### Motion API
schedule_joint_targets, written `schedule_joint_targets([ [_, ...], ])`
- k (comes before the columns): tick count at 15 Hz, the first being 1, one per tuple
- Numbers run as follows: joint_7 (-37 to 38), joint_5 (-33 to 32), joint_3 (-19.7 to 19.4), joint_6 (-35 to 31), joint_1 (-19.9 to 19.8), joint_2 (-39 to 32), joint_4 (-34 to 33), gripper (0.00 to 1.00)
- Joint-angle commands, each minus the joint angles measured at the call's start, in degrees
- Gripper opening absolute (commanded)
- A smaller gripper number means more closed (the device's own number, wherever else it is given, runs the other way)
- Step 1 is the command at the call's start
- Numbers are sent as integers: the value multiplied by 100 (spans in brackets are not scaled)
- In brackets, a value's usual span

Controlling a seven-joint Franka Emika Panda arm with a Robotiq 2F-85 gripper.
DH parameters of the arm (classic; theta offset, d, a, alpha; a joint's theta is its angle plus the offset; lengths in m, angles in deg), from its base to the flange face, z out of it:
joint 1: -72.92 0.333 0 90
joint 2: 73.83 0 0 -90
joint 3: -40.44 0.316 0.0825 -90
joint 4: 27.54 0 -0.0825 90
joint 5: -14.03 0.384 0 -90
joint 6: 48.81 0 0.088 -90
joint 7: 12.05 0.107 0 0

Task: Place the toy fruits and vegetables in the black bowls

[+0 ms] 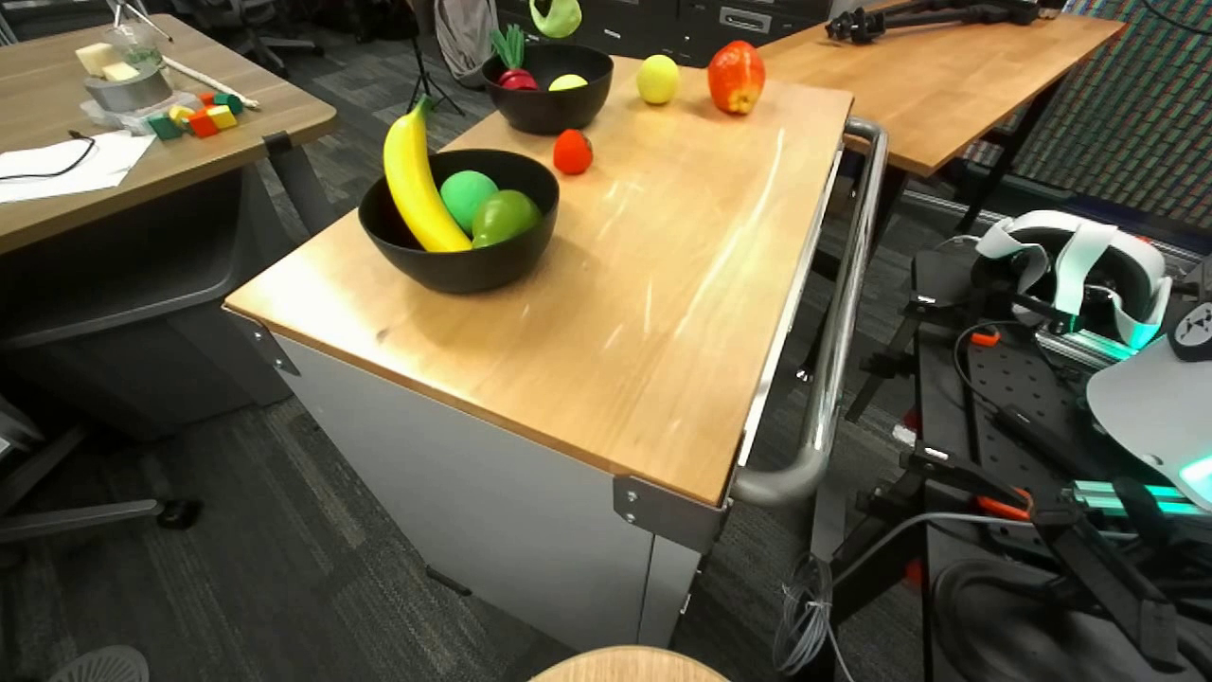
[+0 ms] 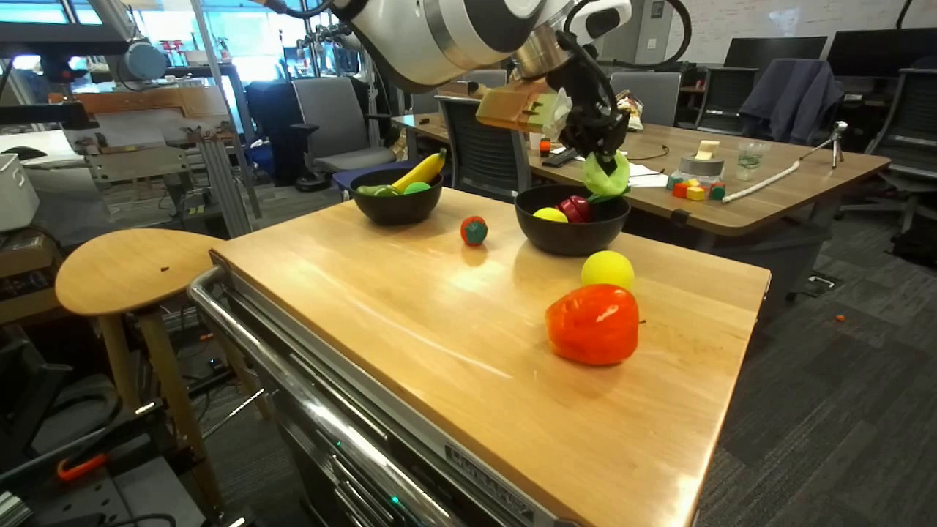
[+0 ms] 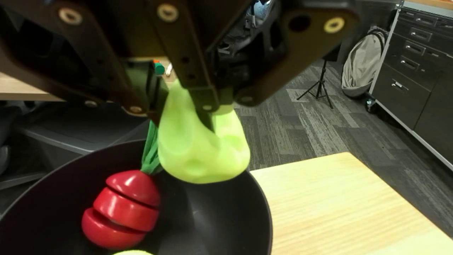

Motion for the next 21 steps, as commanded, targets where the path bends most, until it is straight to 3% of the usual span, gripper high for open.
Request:
schedule_joint_targets([
  [1, -282, 207, -88, 538, 192, 139, -108, 55],
  [7, -1575, 602, 523, 1451, 75, 1128, 580, 100],
  [13, -2653, 1544, 994, 2276, 99, 1544, 1136, 100],
  [18, -2538, 1322, 988, 2619, 163, 1425, 1406, 100],
  [21, -2444, 1161, 945, 2484, 174, 1294, 1467, 100],
])
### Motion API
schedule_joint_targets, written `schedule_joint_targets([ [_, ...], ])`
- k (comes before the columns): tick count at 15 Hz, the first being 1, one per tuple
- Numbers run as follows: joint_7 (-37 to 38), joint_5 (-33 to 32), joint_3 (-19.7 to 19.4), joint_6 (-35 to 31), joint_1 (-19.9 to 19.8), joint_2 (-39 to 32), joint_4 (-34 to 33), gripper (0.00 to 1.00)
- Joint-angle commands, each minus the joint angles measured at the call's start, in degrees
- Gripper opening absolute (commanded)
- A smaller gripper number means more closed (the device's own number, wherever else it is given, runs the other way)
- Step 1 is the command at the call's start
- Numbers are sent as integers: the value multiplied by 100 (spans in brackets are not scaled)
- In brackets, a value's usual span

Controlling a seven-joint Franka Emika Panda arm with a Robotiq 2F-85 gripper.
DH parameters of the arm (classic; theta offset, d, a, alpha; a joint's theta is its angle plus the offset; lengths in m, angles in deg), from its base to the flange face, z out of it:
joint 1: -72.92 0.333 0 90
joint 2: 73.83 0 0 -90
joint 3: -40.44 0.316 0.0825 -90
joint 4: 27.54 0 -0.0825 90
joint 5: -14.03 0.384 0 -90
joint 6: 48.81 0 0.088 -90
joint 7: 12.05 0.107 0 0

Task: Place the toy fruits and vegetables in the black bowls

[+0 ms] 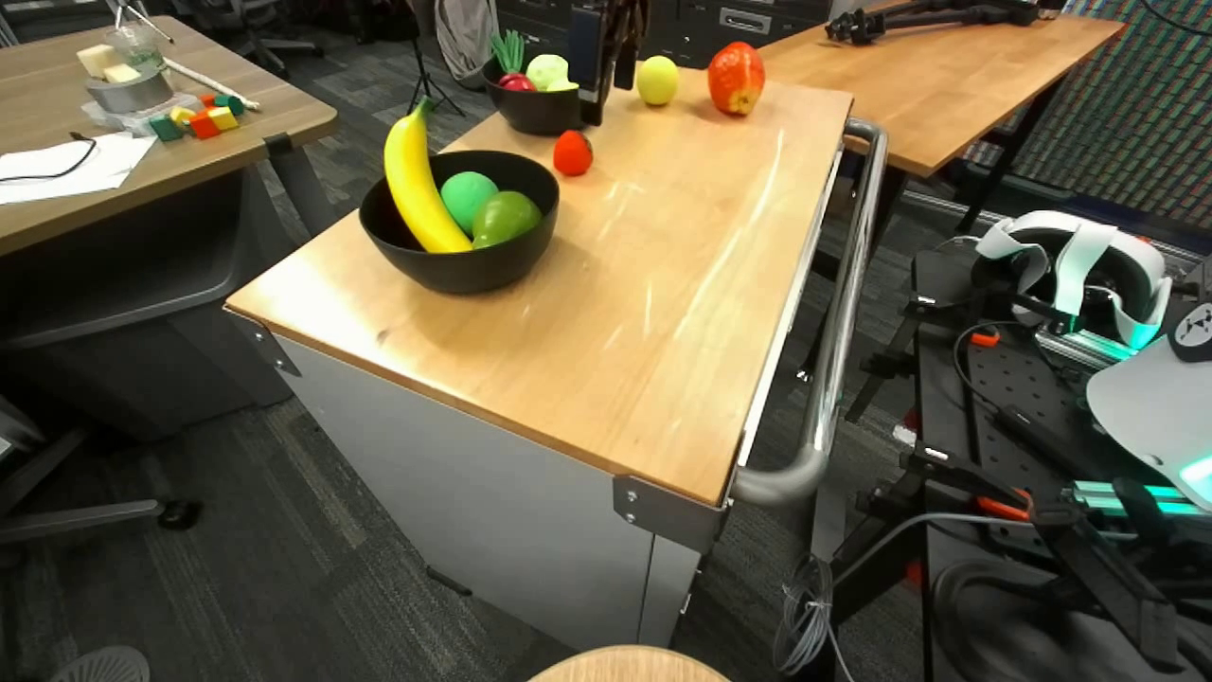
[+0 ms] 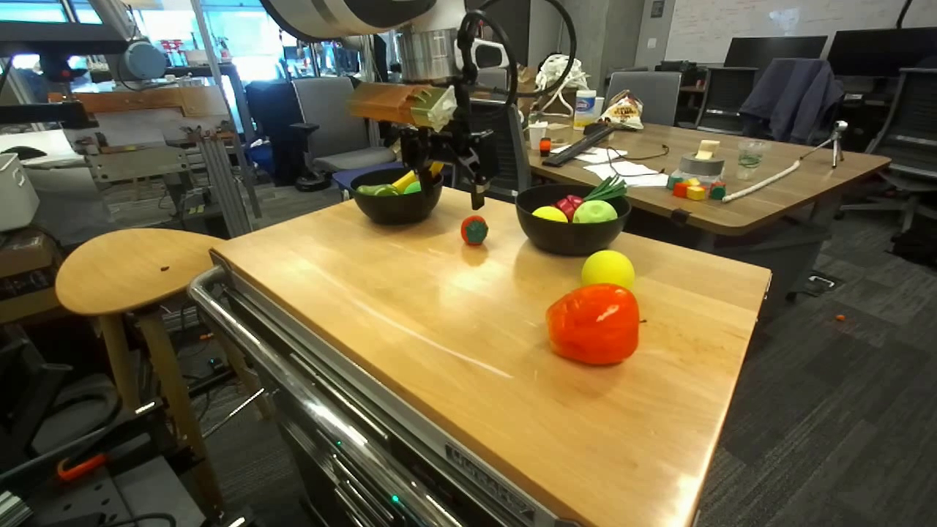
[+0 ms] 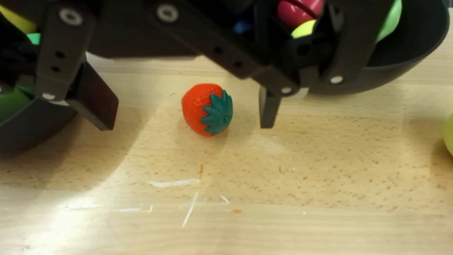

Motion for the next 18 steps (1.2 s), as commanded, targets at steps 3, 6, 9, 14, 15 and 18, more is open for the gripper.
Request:
schedule_joint_targets([
  [3, 24, -298, -70, -104, 48, -201, 16, 100],
  [6, 78, -429, -91, -187, 58, -432, -50, 100],
  [9, 1, -423, -85, -642, 32, -631, -57, 100],
  [14, 19, -341, -82, -1370, 18, -918, -106, 100],
  [15, 23, -349, -89, -1449, 22, -957, -107, 81],
  [18, 9, -318, -88, -1637, 10, -1043, -102, 58],
])
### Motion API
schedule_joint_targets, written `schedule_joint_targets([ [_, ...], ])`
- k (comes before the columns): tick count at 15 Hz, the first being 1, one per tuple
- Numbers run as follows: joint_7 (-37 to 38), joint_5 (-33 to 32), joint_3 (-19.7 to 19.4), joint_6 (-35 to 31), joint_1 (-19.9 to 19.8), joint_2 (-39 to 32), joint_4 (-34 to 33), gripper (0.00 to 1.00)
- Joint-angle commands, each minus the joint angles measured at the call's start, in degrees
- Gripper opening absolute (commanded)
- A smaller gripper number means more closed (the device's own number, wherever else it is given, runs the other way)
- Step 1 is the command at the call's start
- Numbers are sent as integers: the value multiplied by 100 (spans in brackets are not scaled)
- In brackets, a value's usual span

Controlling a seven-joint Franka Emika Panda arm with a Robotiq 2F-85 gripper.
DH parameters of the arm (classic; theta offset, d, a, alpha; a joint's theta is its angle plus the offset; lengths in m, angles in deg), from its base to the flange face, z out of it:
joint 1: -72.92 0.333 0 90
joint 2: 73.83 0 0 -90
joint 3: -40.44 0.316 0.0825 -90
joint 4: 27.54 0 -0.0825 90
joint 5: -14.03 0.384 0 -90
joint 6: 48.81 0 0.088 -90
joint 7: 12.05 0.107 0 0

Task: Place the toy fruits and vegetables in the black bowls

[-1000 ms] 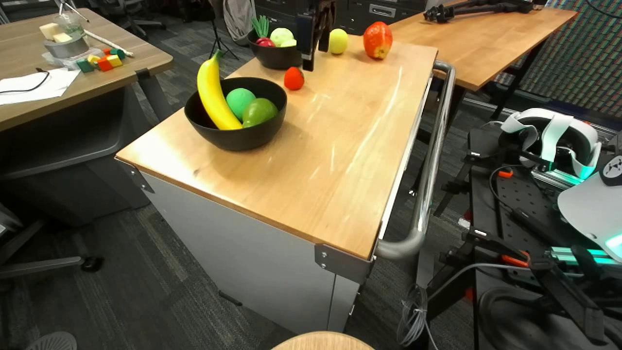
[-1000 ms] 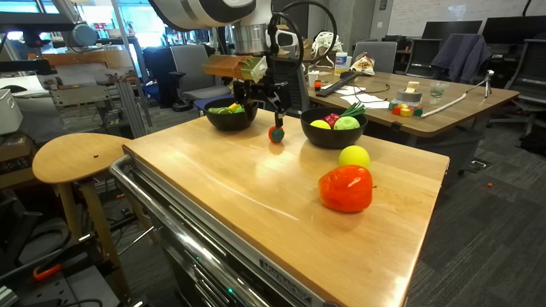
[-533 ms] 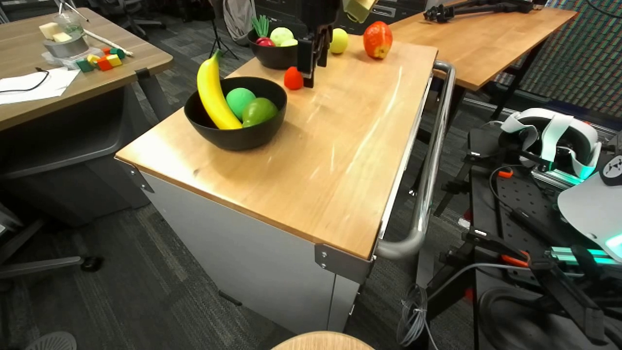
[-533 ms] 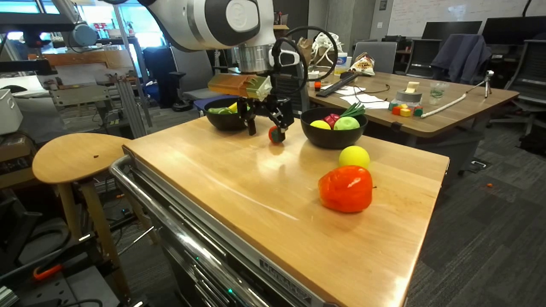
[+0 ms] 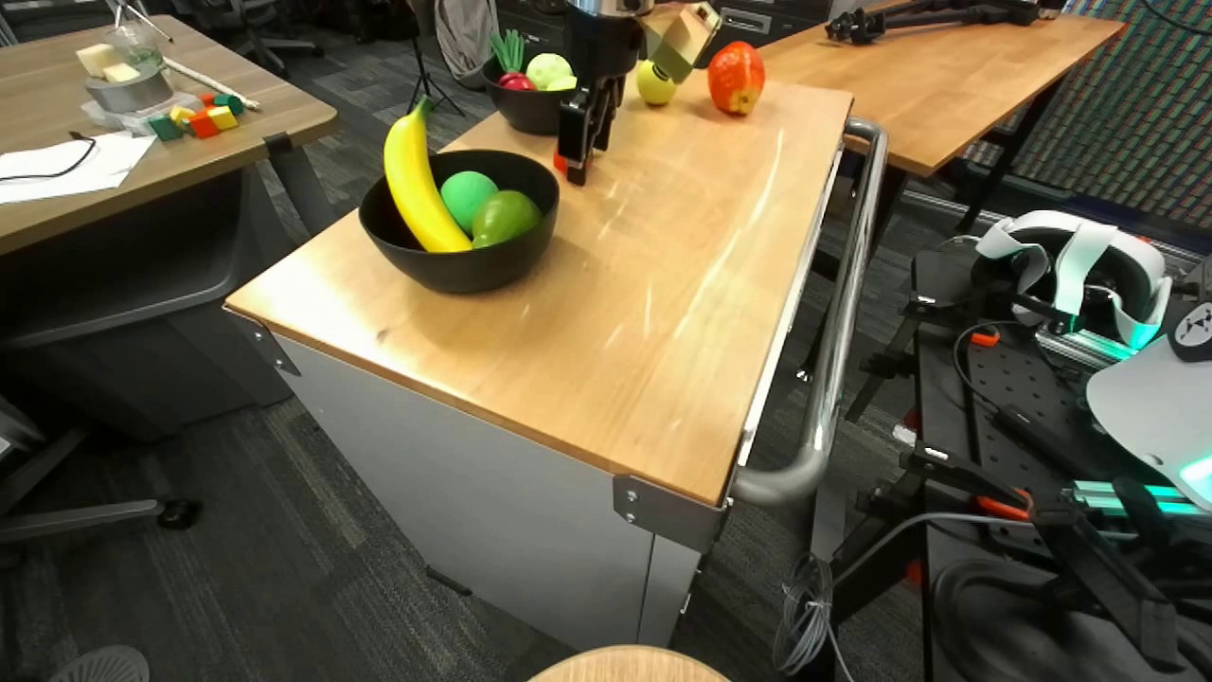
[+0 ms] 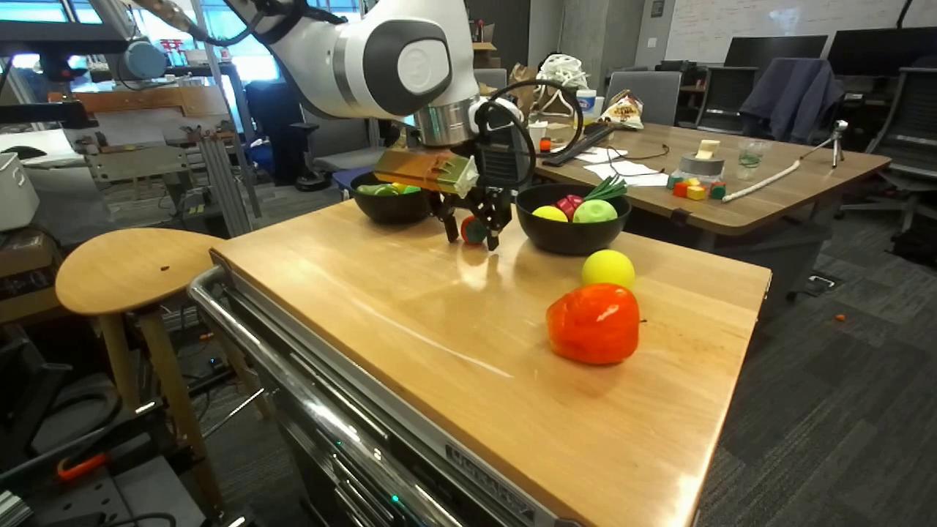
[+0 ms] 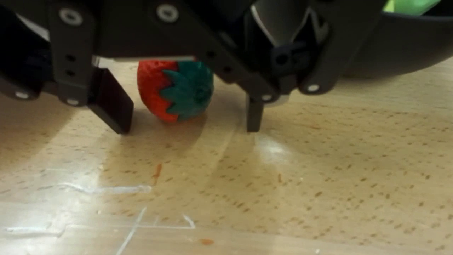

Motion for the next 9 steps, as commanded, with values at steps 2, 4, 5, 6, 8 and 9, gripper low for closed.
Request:
schedule_joint_targets([
  [2, 0, 57, -12, -314, 10, -84, -82, 42],
  [4, -20, 76, 4, -382, 1, -72, -80, 27],
  [5, -26, 75, 11, -428, 7, -22, -55, 25],
  [6, -43, 95, 37, -466, 13, 53, -24, 25],
  [8, -261, -84, 115, -704, 97, 566, 402, 24],
  [9, -327, -176, 155, -891, 156, 830, 616, 24],
])
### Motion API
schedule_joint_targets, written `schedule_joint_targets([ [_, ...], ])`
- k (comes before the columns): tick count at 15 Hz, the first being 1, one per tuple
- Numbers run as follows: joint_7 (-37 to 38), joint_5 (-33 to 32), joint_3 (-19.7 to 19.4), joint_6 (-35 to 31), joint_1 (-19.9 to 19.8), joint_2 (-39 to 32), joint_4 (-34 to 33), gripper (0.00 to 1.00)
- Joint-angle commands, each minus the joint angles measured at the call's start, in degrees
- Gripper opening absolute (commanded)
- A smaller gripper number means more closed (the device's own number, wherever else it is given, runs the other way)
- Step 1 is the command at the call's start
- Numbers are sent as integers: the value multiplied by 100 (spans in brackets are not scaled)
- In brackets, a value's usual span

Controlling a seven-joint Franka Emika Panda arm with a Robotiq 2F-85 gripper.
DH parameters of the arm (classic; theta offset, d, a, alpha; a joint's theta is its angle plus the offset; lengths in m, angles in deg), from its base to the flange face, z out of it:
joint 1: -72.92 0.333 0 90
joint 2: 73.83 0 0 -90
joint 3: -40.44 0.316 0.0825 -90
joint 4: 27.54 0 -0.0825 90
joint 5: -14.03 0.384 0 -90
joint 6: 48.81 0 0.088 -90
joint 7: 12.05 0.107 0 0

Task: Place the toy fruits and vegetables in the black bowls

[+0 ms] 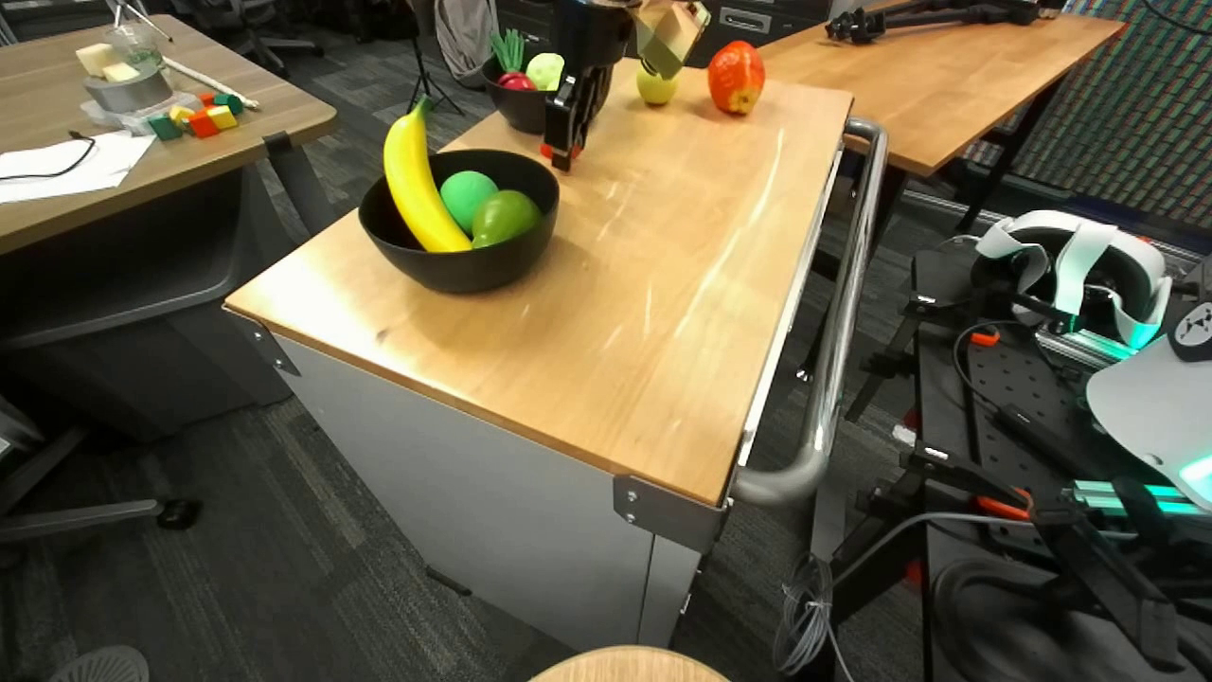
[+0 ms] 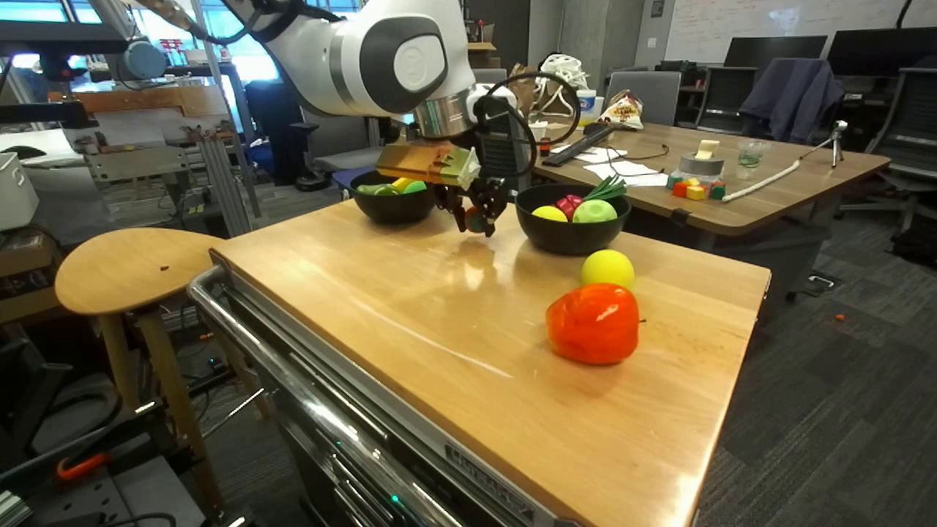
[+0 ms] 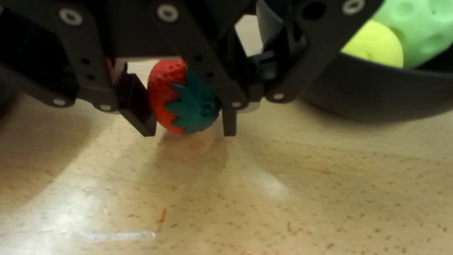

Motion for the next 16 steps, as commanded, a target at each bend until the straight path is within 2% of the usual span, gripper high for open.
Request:
schedule_joint_targets([
  [1, -308, -158, 179, -504, 191, 1065, 800, 24],
  [4, -589, 62, 535, -854, 341, 1585, 1069, 24],
  [6, -761, 144, 704, -1252, 477, 1498, 945, 24],
  [9, -814, 331, 911, -1200, 535, 1301, 729, 24],
  [10, -766, 326, 941, -1088, 538, 1264, 702, 58],
  [11, -734, 312, 888, -916, 610, 1250, 675, 75],
  [12, -766, 409, 987, -785, 514, 1242, 663, 82],
  [14, -708, 433, 885, -546, 575, 1269, 660, 98],
  [16, -726, 476, 847, -306, 551, 1363, 671, 100],
])
